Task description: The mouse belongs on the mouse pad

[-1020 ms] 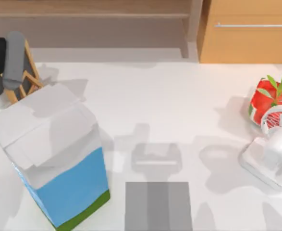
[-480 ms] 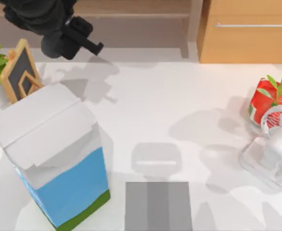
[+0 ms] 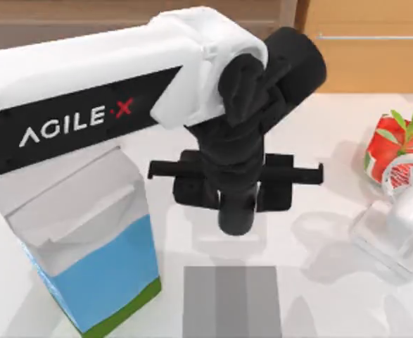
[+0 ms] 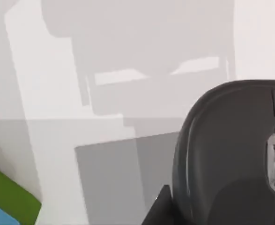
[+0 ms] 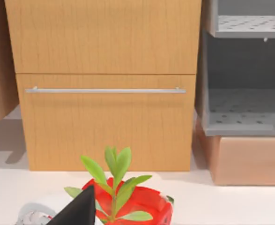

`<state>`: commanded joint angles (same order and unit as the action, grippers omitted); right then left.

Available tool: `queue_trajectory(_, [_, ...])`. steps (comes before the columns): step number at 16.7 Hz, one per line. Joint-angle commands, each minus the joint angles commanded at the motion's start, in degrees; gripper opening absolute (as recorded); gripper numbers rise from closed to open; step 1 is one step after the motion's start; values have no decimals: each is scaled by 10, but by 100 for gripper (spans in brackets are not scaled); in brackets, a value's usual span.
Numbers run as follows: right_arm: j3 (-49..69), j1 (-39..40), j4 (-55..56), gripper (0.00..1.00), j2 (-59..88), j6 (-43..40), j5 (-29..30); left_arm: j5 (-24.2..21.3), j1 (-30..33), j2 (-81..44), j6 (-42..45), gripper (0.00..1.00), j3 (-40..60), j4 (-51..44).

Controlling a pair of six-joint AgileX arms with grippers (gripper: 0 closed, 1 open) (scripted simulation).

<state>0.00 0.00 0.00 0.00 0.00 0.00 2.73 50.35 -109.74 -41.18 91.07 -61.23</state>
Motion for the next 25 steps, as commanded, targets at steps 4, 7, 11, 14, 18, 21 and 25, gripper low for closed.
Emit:
queue_trajectory(4, [0,0,0,100,0,0,0,-27,62,-15,-129,0,-56,-8])
queue_trajectory(7, [0,0,0,100,0,0,0,-31,68,-15,-162,0,-81,-15])
queue_trajectory(11, [0,0,0,100,0,0,0,-31,68,-15,-162,0,-81,-15])
queue_trajectory(14, [0,0,0,100,0,0,0,-33,67,-12,-159,0,-79,-9])
queue_trajectory(18, [0,0,0,100,0,0,0,-51,86,-1,-146,0,-81,34])
queue_trajectory(21, [0,0,0,100,0,0,0,-63,113,10,-125,0,-90,72])
queue_trajectory(25, [0,0,0,100,0,0,0,-70,126,16,-113,0,-103,103])
